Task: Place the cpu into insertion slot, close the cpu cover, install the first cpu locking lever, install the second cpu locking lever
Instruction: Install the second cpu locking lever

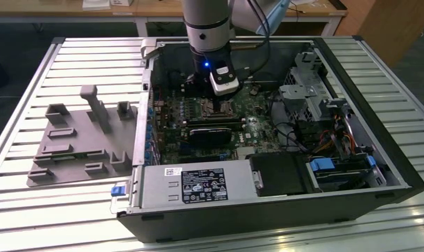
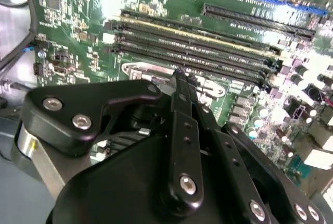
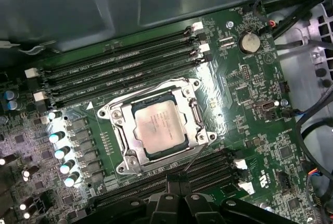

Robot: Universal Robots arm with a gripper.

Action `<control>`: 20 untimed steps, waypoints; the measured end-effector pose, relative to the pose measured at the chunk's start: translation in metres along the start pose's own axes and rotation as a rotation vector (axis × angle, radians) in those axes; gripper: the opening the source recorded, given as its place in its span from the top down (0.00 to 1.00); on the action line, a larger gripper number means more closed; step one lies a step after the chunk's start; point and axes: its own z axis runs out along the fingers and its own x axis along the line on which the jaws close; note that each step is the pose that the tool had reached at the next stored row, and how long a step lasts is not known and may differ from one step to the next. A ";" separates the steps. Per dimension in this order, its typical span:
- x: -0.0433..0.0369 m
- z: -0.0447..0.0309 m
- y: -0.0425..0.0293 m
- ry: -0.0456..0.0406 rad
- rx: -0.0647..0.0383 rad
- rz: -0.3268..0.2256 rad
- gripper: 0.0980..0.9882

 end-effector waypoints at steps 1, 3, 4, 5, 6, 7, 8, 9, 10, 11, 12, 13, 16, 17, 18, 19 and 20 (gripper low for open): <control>0.0000 0.0000 0.0000 0.0000 0.000 0.000 1.00; 0.0000 0.0000 0.0000 0.0005 0.000 0.000 1.00; 0.0000 0.0002 0.0000 0.0068 0.002 0.000 1.00; -0.0001 0.0005 -0.0001 0.0185 0.005 -0.001 1.00; -0.0003 0.0008 -0.0001 0.0323 0.009 -0.001 1.00; -0.0006 0.0011 -0.0003 0.0471 0.014 -0.002 1.00; -0.0009 0.0014 -0.0005 0.0612 0.018 -0.003 1.00; -0.0012 0.0018 -0.0007 0.0750 0.023 -0.003 1.00; -0.0013 0.0019 -0.0009 0.0835 0.025 -0.004 1.00; -0.0013 0.0019 -0.0009 0.0836 0.025 -0.004 1.00; -0.0013 0.0019 -0.0009 0.0837 0.025 -0.004 1.00; -0.0014 0.0019 -0.0009 0.0837 0.025 -0.004 1.00; -0.0016 0.0032 -0.0021 0.0867 0.016 -0.003 1.00; -0.0017 0.0040 -0.0029 0.0890 0.010 -0.002 1.00; -0.0019 0.0050 -0.0040 0.0914 0.003 -0.002 1.00; -0.0021 0.0059 -0.0051 0.0932 -0.002 -0.002 1.00; -0.0023 0.0069 -0.0063 0.0949 -0.007 -0.002 1.00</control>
